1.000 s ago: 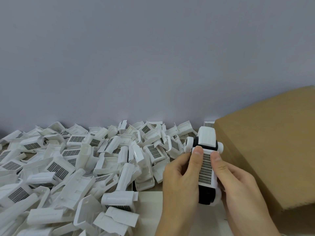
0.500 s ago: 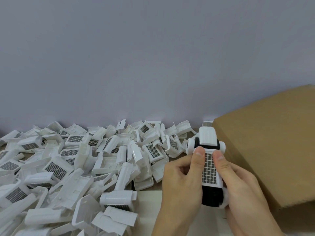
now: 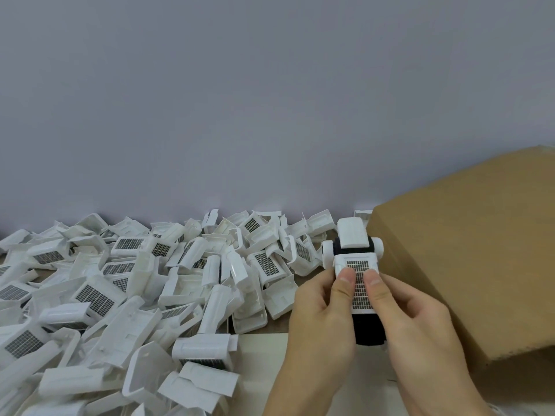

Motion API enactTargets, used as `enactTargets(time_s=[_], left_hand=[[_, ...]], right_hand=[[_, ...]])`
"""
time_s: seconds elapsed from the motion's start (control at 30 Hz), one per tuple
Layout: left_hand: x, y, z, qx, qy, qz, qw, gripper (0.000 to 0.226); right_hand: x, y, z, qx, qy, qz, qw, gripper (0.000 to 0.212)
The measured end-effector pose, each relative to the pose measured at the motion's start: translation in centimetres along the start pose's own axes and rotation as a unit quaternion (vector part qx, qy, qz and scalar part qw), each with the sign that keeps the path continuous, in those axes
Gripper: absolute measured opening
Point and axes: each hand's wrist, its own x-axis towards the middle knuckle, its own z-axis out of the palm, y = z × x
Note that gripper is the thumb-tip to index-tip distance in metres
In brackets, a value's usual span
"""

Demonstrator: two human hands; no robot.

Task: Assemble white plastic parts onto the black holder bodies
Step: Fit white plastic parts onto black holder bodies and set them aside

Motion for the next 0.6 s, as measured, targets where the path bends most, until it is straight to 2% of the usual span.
enactTargets(time_s=[0.1, 0.2, 0.33, 0.43, 0.5, 0.6], left_hand=[[0.01, 0.12, -0.02, 0.013, 0.007, 0.025, 1.000, 0.030], [0.14, 0.36, -0.25, -0.033, 0.002, 0.002, 0.999, 0.028], [0.01, 0.48, -0.77, -0.032, -0.050, -0.002, 0.998, 0.019], [0.05, 0.45, -0.81, -0.030, -0.021, -0.004, 0.999, 0.021], [0.06, 0.46, -0.76, -0.030, -0.001, -0.011, 0.999, 0.022], [0.05, 0.47, -0.69, -0.025, 0.013, -0.014, 0.999, 0.022]], right_hand=[[-0.03, 0.06, 0.04, 0.008, -0.015, -0.017, 1.000, 0.027], [0.01, 0.11, 0.17, 0.021, -0.029, 0.002, 0.999, 0.033], [0.32, 0.34, -0.15, 0.060, -0.048, 0.038, 0.996, 0.041], [0.47, 0.26, -0.49, 0.112, -0.076, 0.063, 0.989, 0.044], [0.47, 0.38, -0.50, 0.081, -0.085, 0.047, 0.992, 0.041], [0.35, 0.46, -0.38, -0.010, -0.071, -0.007, 0.997, 0.021]])
